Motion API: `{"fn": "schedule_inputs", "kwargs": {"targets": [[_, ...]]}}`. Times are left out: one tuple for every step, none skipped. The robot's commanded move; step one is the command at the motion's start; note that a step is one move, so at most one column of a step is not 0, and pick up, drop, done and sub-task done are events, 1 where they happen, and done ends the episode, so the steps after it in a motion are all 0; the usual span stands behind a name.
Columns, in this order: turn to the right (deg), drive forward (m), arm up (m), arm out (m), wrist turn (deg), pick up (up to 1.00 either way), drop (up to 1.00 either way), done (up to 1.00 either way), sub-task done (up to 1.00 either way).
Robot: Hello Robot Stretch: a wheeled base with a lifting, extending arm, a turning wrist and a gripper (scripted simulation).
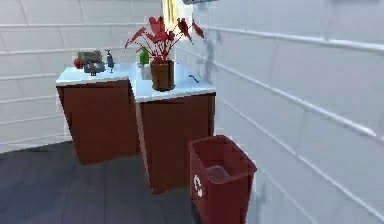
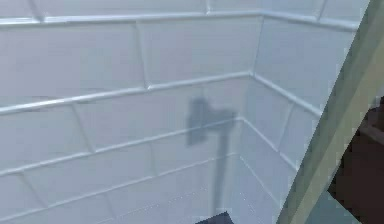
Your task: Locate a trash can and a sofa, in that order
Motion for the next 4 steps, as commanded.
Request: {"fn": "schedule_inputs", "kwargs": {"targets": [[0.0,0.05,0.00,0.00,0.0,0.00,0.00,0.00,0.00],[0.0,0.00,0.00,0.00,0.0,0.00,0.00,0.00,1.00],[45.0,0.00,0.00,0.00,0.0,0.00,0.00,0.00,0.00],[45.0,0.00,0.00,0.00,0.0,0.00,0.00,0.00,0.00]]}}
